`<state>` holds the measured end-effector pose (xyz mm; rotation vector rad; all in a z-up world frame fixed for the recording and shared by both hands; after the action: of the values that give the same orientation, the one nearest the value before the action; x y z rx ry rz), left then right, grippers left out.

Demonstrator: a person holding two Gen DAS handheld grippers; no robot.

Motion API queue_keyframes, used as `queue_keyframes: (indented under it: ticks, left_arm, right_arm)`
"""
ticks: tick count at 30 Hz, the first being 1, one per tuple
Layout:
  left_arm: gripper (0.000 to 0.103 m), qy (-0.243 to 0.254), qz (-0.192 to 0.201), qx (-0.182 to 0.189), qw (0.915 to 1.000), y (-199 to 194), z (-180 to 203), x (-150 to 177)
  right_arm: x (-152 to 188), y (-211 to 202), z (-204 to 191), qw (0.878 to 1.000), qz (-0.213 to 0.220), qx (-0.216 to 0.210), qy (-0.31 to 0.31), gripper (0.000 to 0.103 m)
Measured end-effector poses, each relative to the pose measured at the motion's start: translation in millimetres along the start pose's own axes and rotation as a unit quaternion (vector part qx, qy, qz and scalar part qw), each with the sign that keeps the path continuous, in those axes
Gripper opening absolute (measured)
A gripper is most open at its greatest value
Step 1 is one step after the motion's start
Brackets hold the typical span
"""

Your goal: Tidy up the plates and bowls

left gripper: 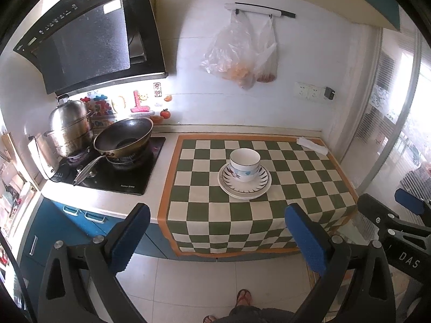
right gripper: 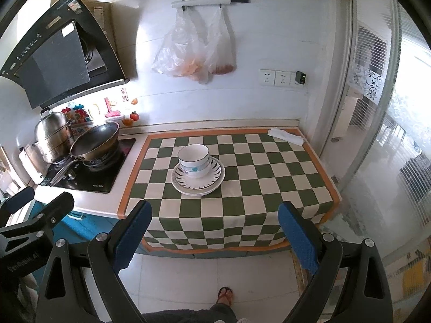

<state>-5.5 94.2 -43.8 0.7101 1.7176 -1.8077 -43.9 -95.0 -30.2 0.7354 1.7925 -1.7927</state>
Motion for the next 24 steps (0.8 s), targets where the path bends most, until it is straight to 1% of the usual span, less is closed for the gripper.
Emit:
queue_keyframes:
  ticks: [9, 24]
  left_arm:
    - [0.102, 0.000, 0.000, 0.002, 1.0000, -0.4, -2.6, -0.5]
    - [0.102, -0.008, -0.009, -0.005, 0.9999, -4.1, 3.2, 8.6]
  right_arm:
    - [2.7, -0.2, 3.3, 1.000, -0.001, 0.001, 0.004, 0.097]
    - [13.8, -0.5, 5.9, 1.000, -0.010, 0.004, 0.006, 0.097]
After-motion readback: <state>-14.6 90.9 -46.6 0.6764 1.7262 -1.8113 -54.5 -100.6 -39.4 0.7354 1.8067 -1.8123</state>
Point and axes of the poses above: each gripper's, at about its wrist camera, not at the fingertips, and y roughly the way its jaws point, z to its right, x to its underside, the point moved 3 cm from there along y, roughly the way its jaws point, and after that the axes turned 4 degrees about -z, right-handed, at the moved point
